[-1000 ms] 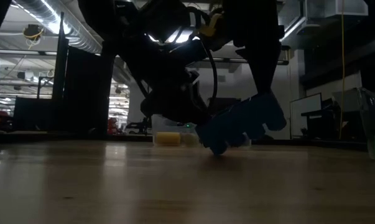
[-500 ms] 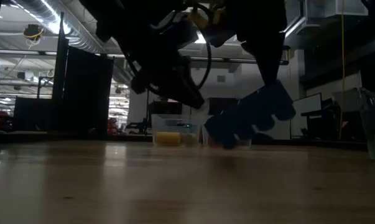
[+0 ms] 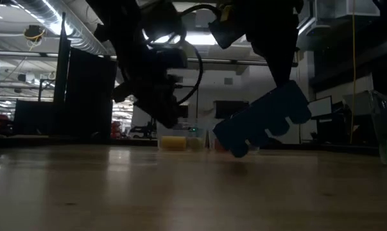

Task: Sort blocks by size
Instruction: Put the blue 4 stud game piece into the bottom transparent bin

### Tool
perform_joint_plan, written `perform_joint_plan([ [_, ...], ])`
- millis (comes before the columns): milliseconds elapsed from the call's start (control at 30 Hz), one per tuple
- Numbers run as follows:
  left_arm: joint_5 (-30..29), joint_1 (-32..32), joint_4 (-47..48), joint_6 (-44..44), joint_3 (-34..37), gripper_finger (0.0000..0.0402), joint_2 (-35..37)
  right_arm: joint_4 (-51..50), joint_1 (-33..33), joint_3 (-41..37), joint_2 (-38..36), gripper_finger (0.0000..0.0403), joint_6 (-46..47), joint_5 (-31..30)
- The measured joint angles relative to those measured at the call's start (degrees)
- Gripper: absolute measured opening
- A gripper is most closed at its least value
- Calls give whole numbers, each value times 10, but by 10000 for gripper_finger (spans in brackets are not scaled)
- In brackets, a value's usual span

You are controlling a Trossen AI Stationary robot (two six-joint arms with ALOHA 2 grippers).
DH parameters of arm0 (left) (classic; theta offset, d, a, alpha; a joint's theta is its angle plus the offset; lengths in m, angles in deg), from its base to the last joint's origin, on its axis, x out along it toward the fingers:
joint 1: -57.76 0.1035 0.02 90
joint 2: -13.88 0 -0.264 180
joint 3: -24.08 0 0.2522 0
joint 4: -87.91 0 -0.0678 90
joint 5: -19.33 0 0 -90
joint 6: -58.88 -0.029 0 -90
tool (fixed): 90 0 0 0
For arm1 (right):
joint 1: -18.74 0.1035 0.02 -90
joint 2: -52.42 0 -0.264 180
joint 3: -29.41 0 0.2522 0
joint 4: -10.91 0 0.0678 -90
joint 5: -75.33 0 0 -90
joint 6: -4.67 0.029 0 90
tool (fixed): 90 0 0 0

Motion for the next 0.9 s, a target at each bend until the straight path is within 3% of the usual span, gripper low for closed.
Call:
perform_joint_plan([
  [333,0,39,52,10,0,109,2,0,1,2,-36,1,-27,6],
  [533,0,54,63,14,2,109,41,0,1,3,-90,1,-27,-6],
  [700,0,63,95,22,9,109,112,0,6,3,-139,1,-23,-6],
  [900,2,66,99,71,110,109,272,1,33,-35,-213,1,33,-15],
])
